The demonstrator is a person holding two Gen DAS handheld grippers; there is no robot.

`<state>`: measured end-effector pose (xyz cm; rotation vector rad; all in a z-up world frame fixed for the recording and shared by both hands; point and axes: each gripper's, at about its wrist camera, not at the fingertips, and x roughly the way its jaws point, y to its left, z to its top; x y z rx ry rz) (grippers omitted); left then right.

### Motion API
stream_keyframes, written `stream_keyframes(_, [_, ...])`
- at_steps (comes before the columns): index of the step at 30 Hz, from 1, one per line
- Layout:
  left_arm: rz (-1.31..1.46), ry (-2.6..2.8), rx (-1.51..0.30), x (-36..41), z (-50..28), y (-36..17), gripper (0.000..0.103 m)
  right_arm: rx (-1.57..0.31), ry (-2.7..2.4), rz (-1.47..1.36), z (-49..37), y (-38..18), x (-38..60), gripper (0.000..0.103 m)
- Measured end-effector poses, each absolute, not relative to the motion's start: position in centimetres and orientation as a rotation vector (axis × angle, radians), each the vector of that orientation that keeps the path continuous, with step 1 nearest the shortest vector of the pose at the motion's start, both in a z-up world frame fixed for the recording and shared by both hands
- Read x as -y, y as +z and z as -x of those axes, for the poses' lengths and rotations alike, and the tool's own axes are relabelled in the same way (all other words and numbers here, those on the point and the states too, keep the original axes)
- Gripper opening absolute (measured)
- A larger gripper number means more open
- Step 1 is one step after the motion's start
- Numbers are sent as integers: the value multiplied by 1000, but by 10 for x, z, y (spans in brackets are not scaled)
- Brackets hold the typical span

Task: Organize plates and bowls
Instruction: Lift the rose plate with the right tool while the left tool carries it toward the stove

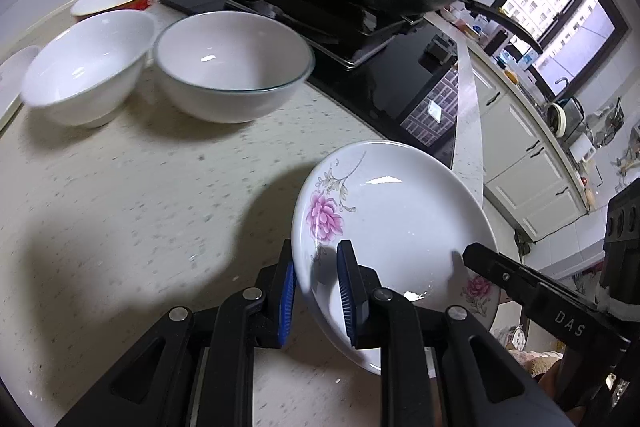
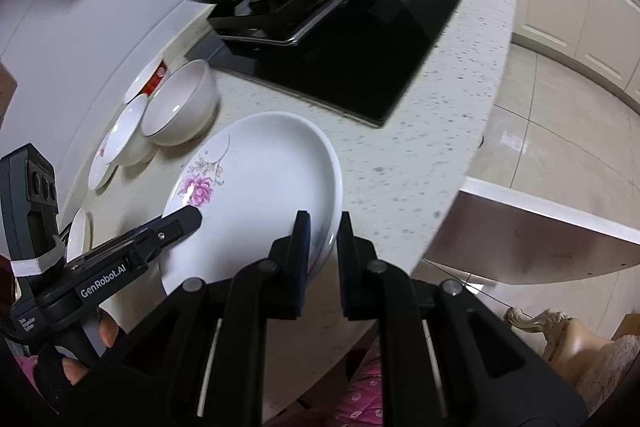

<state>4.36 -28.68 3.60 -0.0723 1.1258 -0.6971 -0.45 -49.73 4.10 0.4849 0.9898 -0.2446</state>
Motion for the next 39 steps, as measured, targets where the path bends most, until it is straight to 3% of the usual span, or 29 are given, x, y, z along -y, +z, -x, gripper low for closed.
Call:
stream_keyframes(27, [-45, -695, -1103, 314, -51, 27, 21, -1023, -270, -430, 1, 28, 507, 19])
stream_keyframes(32, [-64, -715, -1097, 317, -47, 30, 36, -1034, -287, -398, -2, 29, 503, 21])
stream_keyframes(36, [-91, -694, -1055, 315, -45, 32, 46, -1033, -280, -387, -4, 31, 500, 32])
stream_keyframes(39, [-76, -672, -1059, 307, -48, 31, 47, -1021, -295, -357, -8, 34, 497, 48])
